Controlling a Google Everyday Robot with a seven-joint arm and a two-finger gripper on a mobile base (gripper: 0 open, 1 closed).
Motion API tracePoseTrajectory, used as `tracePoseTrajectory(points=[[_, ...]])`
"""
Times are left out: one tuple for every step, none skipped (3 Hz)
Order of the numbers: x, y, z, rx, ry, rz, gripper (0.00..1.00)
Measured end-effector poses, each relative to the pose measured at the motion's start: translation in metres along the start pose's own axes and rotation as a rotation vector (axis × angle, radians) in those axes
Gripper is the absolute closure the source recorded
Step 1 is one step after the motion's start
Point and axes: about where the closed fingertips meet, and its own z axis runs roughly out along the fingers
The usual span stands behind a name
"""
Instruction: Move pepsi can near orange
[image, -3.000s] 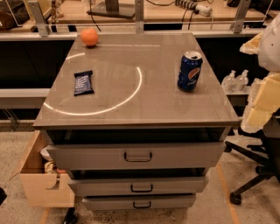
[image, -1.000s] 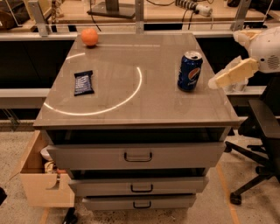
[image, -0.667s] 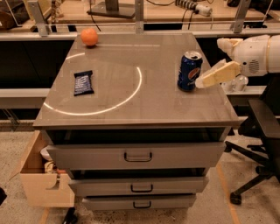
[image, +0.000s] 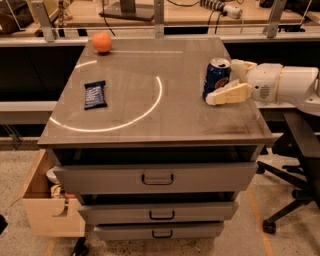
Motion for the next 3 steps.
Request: tracePoseTrajectory(points=[[0.0070, -0.0051, 0.0142, 0.016, -0.068, 0.013, 0.17], [0.0060, -0.0042, 0.0181, 0.014, -0.075, 0.011, 0.41], [0.0053, -0.0028, 0.0205, 0.009, -0.075, 0.011, 0.64]])
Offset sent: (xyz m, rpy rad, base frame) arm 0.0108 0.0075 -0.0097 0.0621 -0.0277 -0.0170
